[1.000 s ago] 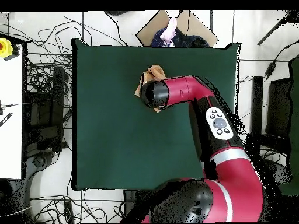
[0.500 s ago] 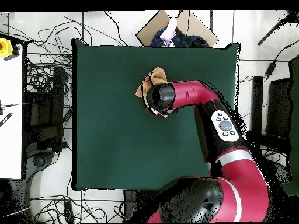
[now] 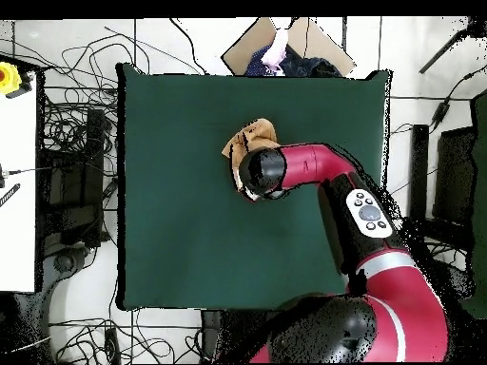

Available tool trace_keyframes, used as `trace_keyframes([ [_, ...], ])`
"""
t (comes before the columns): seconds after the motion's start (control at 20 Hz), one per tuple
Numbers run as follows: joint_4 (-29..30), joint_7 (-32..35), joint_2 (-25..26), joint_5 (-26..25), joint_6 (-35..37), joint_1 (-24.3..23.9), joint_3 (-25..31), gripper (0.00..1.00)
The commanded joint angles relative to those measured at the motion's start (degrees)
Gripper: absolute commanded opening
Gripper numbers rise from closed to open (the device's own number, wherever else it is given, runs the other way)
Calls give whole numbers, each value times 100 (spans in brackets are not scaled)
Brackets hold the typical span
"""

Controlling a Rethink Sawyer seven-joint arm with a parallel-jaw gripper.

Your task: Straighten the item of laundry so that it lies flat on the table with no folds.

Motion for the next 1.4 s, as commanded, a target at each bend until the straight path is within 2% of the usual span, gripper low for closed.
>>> trace_keyframes([
  [0.05,807,-530,104,-102,470,-18,-6,0],
  [0.9,1355,-335,-141,-124,360,-94,-43,0],
  [1.2,1486,-155,-234,-252,39,-153,-134,0],
  [1.4,1606,-306,-393,-303,-2,-308,-97,0],
])
